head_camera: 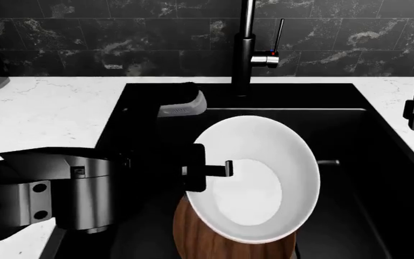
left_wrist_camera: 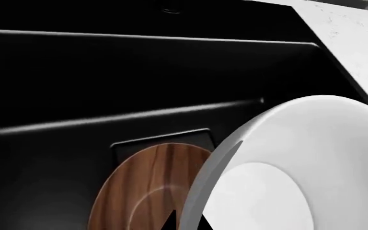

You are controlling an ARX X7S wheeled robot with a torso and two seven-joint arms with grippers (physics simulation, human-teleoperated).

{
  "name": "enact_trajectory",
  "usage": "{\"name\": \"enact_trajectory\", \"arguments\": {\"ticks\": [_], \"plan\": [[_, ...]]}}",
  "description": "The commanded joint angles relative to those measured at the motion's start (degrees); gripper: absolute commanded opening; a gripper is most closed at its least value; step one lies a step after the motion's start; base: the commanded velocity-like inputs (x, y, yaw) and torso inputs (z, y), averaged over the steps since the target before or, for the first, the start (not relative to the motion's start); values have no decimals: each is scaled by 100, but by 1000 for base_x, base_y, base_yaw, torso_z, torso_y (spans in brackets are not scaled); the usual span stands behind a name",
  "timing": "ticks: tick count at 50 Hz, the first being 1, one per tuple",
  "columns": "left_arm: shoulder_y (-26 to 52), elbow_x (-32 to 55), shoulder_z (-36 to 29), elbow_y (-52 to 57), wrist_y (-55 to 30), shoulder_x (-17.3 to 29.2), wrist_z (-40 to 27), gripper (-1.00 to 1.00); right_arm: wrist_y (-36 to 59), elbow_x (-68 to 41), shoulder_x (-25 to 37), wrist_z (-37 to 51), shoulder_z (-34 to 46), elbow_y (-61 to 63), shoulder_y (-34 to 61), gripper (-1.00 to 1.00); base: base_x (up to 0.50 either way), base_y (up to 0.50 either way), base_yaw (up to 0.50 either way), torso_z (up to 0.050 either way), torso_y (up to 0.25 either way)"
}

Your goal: Stack the bowls in the sink.

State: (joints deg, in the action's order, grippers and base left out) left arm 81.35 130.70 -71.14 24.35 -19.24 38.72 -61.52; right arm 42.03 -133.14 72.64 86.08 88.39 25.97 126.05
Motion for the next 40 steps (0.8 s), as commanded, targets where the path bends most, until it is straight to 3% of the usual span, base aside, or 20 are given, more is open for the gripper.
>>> {"name": "enact_trajectory", "arguments": {"ticks": [1, 40], "plan": [[-198, -149, -15, -60, 154, -56, 84, -100, -43, 44, -9, -40, -17, 10, -86, 100, 0, 0, 0, 0, 0], [-551, -265, -378, -488, 170, -368, -33, -100, -239, 255, 6, -219, -42, 59, -406, 100, 0, 0, 0, 0, 0]]}}
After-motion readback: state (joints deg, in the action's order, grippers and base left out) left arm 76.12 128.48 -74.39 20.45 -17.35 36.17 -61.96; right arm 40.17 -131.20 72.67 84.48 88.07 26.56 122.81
